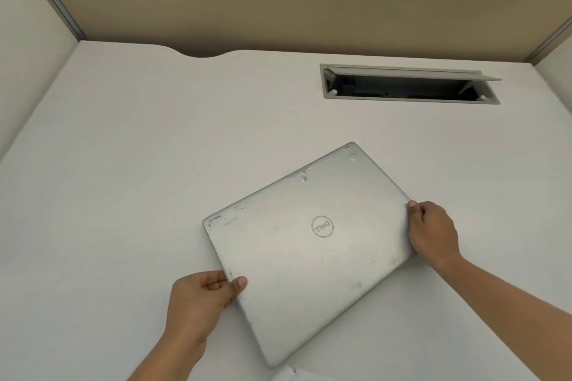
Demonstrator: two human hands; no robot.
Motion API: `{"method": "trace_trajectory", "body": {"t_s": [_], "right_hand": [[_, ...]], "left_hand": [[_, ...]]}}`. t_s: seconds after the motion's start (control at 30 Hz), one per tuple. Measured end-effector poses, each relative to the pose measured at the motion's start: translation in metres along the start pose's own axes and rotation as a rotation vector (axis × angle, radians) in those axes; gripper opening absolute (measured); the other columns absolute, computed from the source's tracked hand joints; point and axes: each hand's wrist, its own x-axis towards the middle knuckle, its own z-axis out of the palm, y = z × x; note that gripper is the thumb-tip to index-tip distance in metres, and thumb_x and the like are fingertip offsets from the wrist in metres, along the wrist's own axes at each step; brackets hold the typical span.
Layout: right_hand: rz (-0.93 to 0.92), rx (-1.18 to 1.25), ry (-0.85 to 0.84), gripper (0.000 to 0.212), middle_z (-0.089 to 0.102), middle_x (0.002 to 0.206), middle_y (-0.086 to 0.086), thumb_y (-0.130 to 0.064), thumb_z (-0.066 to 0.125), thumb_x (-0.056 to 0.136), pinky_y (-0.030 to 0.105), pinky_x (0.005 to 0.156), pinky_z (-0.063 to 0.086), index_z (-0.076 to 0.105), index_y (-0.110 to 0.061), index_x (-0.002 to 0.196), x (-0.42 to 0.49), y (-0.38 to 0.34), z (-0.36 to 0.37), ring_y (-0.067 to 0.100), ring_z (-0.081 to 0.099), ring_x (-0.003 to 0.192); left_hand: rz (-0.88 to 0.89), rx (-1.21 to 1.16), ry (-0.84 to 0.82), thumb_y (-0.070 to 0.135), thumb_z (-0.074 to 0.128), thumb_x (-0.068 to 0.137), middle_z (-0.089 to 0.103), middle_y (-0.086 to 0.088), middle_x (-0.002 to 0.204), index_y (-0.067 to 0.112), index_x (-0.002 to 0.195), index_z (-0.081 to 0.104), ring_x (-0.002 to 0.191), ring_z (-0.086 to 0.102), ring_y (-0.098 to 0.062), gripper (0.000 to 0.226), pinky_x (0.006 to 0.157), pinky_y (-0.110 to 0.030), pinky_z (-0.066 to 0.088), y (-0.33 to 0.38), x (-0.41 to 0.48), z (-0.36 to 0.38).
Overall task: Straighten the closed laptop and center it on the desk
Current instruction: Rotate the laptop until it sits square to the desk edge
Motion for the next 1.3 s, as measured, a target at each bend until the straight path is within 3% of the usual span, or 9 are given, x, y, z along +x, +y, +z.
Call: {"method": "trace_trajectory", "body": {"t_s": [0.07,0.2,0.37,0.5,0.63,0.8,1.0,1.2,1.3], "right_hand": [[-0.041,-0.003,-0.016,0.043,0.051,0.062,0.007,-0.039,0.041,0.096,0.033,0.053,0.033,0.042,-0.017,0.06,-0.004,0.003,-0.001,0.029,0.05,0.06],[-0.103,-0.095,-0.01,0.037,0.058,0.078,0.001,-0.05,0.051,0.089,0.036,0.066,0.047,0.061,-0.017,0.076,-0.005,0.008,-0.008,0.024,0.056,0.072],[-0.165,-0.229,-0.033,0.041,0.058,0.091,0.0,-0.056,0.049,0.086,0.035,0.072,0.047,0.063,-0.017,0.094,-0.001,0.008,-0.008,0.023,0.056,0.085],[-0.143,-0.186,-0.099,0.05,0.058,0.107,0.003,-0.056,0.048,0.087,0.038,0.082,0.047,0.057,-0.016,0.115,0.008,-0.005,-0.002,0.026,0.056,0.099],[-0.152,-0.147,-0.107,0.052,0.057,0.115,0.011,-0.053,0.048,0.089,0.043,0.09,0.046,0.055,-0.012,0.12,0.014,-0.02,0.004,0.032,0.052,0.109],[-0.175,-0.201,-0.069,0.055,0.053,0.126,0.017,-0.051,0.046,0.091,0.049,0.094,0.044,0.049,-0.014,0.131,0.012,-0.034,0.012,0.039,0.048,0.113],[-0.132,-0.28,0.084,0.055,0.057,0.118,0.018,-0.052,0.042,0.092,0.046,0.086,0.045,0.054,-0.01,0.126,-0.002,-0.035,0.022,0.04,0.049,0.105],[-0.148,-0.315,0.075,0.054,0.055,0.118,0.018,-0.051,0.041,0.093,0.046,0.083,0.045,0.053,-0.01,0.125,-0.001,-0.034,0.022,0.04,0.05,0.103],[-0.154,-0.351,0.036,0.053,0.05,0.117,0.019,-0.049,0.039,0.093,0.046,0.081,0.044,0.052,-0.007,0.122,0.001,-0.035,0.022,0.04,0.049,0.102]], "left_hand": [[0.024,0.051,0.028,0.017,0.09,0.059,0.078,-0.003,0.071,0.013,0.075,0.077,0.067,0.072,-0.017,0.021,0.072,-0.03,0.054,-0.002,0.0,0.0],[0.061,0.107,0.088,0.023,0.092,0.056,0.078,0.002,0.069,0.016,0.076,0.076,0.069,0.073,-0.016,0.026,0.071,-0.032,0.053,-0.009,0.001,0.001],[0.091,0.112,0.153,0.024,0.091,0.061,0.078,-0.001,0.076,0.015,0.082,0.074,0.076,0.073,-0.019,0.029,0.076,-0.037,0.057,-0.018,-0.001,0.007],[0.149,0.15,0.232,0.034,0.084,0.069,0.072,0.002,0.084,0.021,0.088,0.063,0.077,0.068,-0.013,0.031,0.065,-0.026,0.05,-0.021,-0.012,0.022],[0.22,0.208,0.309,0.051,0.073,0.074,0.062,0.004,0.092,0.021,0.113,0.053,0.08,0.061,-0.009,0.054,0.066,-0.03,0.047,-0.022,-0.021,0.037],[0.322,0.271,0.298,0.044,0.074,0.076,0.052,0.006,0.1,0.034,0.136,0.042,0.087,0.059,-0.01,0.069,0.068,-0.031,0.047,-0.024,-0.025,0.045],[0.224,0.307,0.321,0.039,0.079,0.067,0.044,0.013,0.095,0.028,0.134,0.041,0.093,0.056,-0.02,0.078,0.076,-0.039,0.049,-0.015,-0.022,0.05],[0.069,0.234,0.332,0.036,0.083,0.064,0.045,0.001,0.109,0.022,0.128,0.043,0.099,0.056,-0.028,0.077,0.086,-0.045,0.051,-0.004,-0.018,0.057],[-0.032,0.175,0.31,0.032,0.084,0.065,0.043,-0.003,0.115,0.021,0.129,0.041,0.104,0.055,-0.033,0.078,0.084,-0.044,0.05,0.005,-0.014,0.058]]}}
